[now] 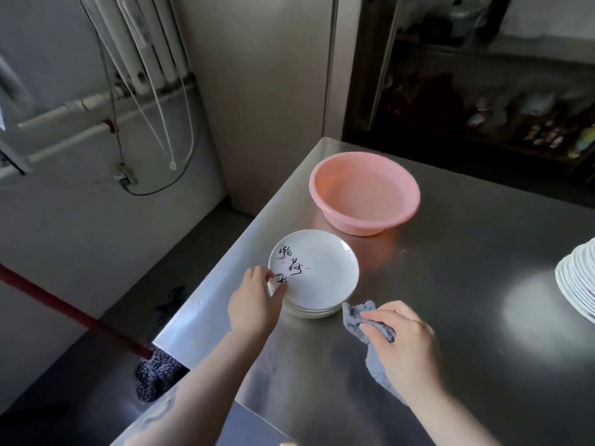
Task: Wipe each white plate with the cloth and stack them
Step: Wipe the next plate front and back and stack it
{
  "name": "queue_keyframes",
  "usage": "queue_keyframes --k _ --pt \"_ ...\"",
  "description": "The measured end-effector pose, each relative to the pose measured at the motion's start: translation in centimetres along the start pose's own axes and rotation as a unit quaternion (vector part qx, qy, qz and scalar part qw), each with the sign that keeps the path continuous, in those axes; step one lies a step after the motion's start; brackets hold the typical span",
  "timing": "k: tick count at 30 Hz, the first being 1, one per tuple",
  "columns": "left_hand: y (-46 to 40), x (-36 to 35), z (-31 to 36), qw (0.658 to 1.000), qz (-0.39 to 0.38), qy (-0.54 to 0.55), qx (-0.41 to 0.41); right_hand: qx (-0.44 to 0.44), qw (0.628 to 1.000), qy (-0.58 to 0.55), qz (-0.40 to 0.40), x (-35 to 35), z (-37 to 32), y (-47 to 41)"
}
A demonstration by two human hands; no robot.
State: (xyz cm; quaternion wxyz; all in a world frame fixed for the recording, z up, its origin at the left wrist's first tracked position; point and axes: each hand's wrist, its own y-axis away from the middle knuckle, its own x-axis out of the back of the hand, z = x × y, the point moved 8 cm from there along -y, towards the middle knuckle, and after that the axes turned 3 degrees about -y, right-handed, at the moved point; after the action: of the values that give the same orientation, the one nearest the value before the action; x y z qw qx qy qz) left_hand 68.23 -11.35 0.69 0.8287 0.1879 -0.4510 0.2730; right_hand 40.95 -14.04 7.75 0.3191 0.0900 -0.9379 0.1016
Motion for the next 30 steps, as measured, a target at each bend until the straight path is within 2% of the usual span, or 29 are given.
queue_keyframes --k 7,17,25,30 --pt "-2.3 -0.1 -1.2 0.997 -0.018 0.045 0.067 -0.026 0.999 0.032 0.011 -0.4 -0.4 -0.6" --pt "-1.9 0.0 -1.1 0.972 -0.02 0.2 0.118 -0.024 0.999 0.012 0.03 -1.0 -1.3 -1.9" --pt "-2.2 0.1 0.2 0.927 -0.038 0.347 0.138 -0.03 0.998 0.012 0.055 0.4 -0.2 -1.6" --pt "-1.5 0.0 1.3 0.918 -0.018 0.383 0.104 -0.038 0.994 0.023 0.095 2.4 0.8 -1.0"
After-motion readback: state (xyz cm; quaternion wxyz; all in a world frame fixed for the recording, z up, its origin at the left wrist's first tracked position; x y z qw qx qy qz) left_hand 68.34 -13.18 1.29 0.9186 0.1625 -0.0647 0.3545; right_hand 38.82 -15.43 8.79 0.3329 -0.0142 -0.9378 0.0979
